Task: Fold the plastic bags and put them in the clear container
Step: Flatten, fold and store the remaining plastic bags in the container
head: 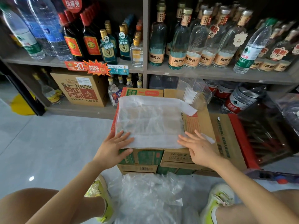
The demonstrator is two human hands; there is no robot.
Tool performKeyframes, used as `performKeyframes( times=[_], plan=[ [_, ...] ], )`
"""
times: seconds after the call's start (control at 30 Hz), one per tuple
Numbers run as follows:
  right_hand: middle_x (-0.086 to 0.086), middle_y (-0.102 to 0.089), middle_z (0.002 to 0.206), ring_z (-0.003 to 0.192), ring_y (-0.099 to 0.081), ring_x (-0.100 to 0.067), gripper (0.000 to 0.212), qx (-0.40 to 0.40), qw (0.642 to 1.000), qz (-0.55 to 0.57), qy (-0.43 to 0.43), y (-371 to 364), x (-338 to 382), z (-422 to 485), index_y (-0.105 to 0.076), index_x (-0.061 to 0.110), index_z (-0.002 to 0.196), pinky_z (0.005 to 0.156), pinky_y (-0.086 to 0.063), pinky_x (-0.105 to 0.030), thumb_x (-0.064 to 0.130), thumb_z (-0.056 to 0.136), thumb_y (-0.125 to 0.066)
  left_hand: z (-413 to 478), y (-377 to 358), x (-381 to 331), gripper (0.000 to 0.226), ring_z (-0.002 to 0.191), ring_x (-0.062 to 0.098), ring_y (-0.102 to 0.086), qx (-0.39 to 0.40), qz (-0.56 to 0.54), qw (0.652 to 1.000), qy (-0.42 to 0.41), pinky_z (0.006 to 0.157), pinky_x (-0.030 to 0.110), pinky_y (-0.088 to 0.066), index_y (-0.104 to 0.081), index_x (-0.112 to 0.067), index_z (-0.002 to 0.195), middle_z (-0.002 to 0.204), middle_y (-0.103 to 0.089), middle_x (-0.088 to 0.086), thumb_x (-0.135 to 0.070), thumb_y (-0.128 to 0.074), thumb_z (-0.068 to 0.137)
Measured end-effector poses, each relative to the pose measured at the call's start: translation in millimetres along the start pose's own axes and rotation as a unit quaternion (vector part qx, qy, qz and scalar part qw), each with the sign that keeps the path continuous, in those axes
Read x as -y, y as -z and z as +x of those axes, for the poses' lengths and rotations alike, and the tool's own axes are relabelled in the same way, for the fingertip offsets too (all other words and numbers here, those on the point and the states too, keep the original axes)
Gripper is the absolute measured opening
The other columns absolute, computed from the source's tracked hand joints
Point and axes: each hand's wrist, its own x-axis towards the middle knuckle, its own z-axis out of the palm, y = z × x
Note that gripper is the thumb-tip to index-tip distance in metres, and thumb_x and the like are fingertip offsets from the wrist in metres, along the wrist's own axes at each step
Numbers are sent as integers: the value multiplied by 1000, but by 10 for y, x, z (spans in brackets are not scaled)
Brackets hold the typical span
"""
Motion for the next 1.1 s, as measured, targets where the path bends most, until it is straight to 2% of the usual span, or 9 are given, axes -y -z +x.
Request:
performKeyframes(
  times=[0.13,0.23,0.37,0.5,0.67,0.8,0.9,1.0,1.1],
  plan=[
    [6,-33,150,144,-22,-16,58,-99,988,97,-72,9,349,112,-44,22,140,117,5,-32,41,91,-19,139,111,-214,86,145,20,-24,-66,-47,995,51,119,37,1,-64,-32,123,150,-37,-2,-78,-2,85],
    [5,-19,155,147,-12,-16,75,-95,985,105,-96,-6,791,444,-30,24,147,116,9,-31,60,90,4,362,67,-411,98,148,23,-11,-64,7,994,92,118,35,6,-40,-30,144,156,-18,-2,-72,21,79],
    [4,3,159,147,8,-18,66,-24,997,24,-72,-240,1077,657,-8,32,151,117,12,-44,55,91,10,371,-200,-396,89,141,16,20,-10,77,992,99,114,38,18,8,-37,146,157,10,-4,-70,36,69],
    [4,20,155,143,21,-20,51,-12,991,-23,-129,-370,667,354,12,39,145,117,11,-48,49,95,10,318,-253,-320,81,141,15,22,-2,82,991,104,118,41,16,9,-40,145,154,15,-7,-69,32,73],
    [0,21,156,142,24,-20,70,25,982,-30,-183,-264,110,-1,19,38,144,116,16,-45,59,78,32,332,-241,-304,85,141,14,22,4,66,993,98,116,39,18,7,-41,145,154,15,-7,-74,31,70],
    [-6,-22,156,144,-22,-25,70,-69,997,-32,-17,-212,392,37,-26,28,148,116,-5,-45,69,92,-20,343,-162,-274,98,147,15,12,19,-20,996,90,116,35,16,-14,-36,151,159,4,-5,-86,11,70],
    [1,-65,122,114,-60,-19,42,-173,980,-42,92,-303,558,162,-66,19,116,109,-24,-41,34,78,-76,284,5,-326,86,149,16,-8,-20,-149,982,117,118,32,1,-45,-27,142,158,-21,-2,-77,-24,76],
    [4,-74,91,83,-68,-14,17,-241,966,37,82,-293,580,187,-76,18,87,102,-39,-39,13,72,-82,154,190,-321,78,143,13,-28,-35,-168,979,110,116,29,-10,-63,-26,125,145,-46,-6,-74,-30,73],
    [4,-74,84,77,-68,-16,15,-209,970,122,13,-85,642,54,-76,18,92,92,-50,-37,24,91,-61,-39,386,-302,79,127,4,-45,7,-276,953,122,114,31,-26,-69,-30,111,120,-56,-28,-86,-38,65]
  ],
)
